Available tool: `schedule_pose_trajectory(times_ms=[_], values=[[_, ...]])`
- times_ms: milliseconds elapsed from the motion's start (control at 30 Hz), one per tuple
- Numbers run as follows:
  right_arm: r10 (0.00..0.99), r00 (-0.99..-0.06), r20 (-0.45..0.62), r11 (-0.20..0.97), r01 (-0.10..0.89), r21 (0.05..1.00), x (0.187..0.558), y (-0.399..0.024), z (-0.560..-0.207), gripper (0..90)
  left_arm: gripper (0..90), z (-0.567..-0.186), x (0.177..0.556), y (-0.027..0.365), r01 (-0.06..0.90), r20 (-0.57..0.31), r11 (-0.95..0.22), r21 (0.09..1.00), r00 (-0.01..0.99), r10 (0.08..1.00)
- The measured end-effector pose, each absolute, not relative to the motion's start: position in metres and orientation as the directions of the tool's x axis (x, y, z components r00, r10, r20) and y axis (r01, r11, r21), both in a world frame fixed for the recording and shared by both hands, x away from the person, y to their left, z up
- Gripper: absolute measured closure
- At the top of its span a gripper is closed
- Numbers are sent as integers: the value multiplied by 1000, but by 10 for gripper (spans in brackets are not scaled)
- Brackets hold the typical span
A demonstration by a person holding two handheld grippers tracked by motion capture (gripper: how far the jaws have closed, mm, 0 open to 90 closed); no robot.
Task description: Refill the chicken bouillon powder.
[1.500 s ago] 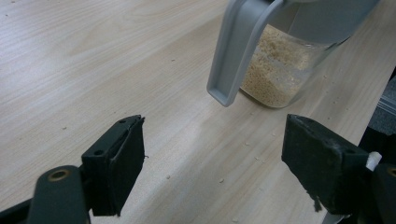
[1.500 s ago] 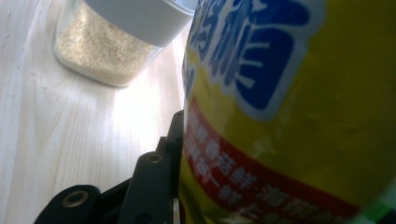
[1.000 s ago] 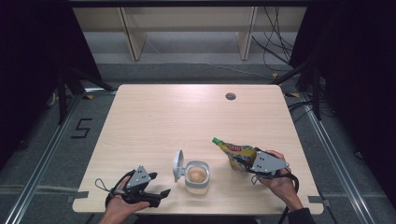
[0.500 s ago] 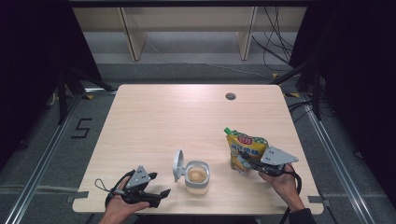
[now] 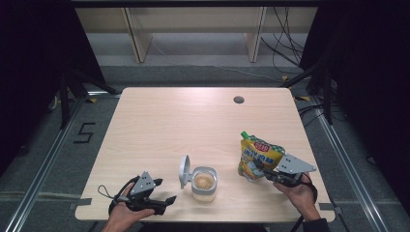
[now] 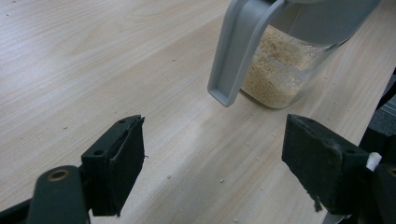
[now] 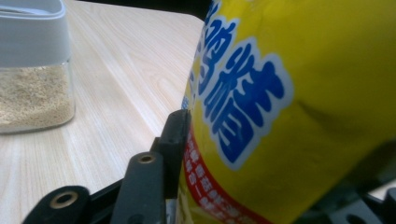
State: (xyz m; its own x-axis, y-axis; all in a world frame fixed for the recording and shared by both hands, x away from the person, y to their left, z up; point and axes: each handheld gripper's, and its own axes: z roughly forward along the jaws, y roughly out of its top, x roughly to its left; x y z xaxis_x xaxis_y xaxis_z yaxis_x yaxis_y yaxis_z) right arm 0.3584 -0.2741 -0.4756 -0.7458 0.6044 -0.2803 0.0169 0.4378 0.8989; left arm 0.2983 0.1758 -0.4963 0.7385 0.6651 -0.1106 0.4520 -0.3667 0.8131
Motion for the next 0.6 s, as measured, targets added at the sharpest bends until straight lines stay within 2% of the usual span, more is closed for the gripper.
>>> schedule_pose_trajectory(times_ms=[133,167,233,267,333,367,433,533,600], values=[[622,-730,-284,443,29,896,354,-276,-473,541,206,-495,299,178,443,-86,-395,805,745,661],[651,-721,-236,417,80,906,348,-277,-471,476,205,-496,299,178,446,-91,-389,807,743,663],[659,-719,-222,401,87,912,347,-278,-471,457,205,-496,298,177,448,-101,-379,810,743,662],[662,-719,-210,391,92,916,343,-279,-471,411,205,-496,298,177,449,-102,-378,810,741,663],[670,-719,-185,370,108,923,341,-279,-471,391,205,-496,298,176,450,-105,-372,812,739,665],[697,-704,-138,337,151,929,334,-280,-471,364,205,-496,298,177,450,-103,-375,810,740,664],[700,-702,-129,333,161,929,332,-281,-470,352,205,-496,298,177,450,-102,-377,810,740,665],[736,-672,-85,331,248,911,320,-281,-469,316,206,-496,299,177,450,-102,-377,809,740,665],[753,-652,-87,323,251,912,318,-283,-469,309,205,-496,298,177,449,-102,-374,811,739,666]])
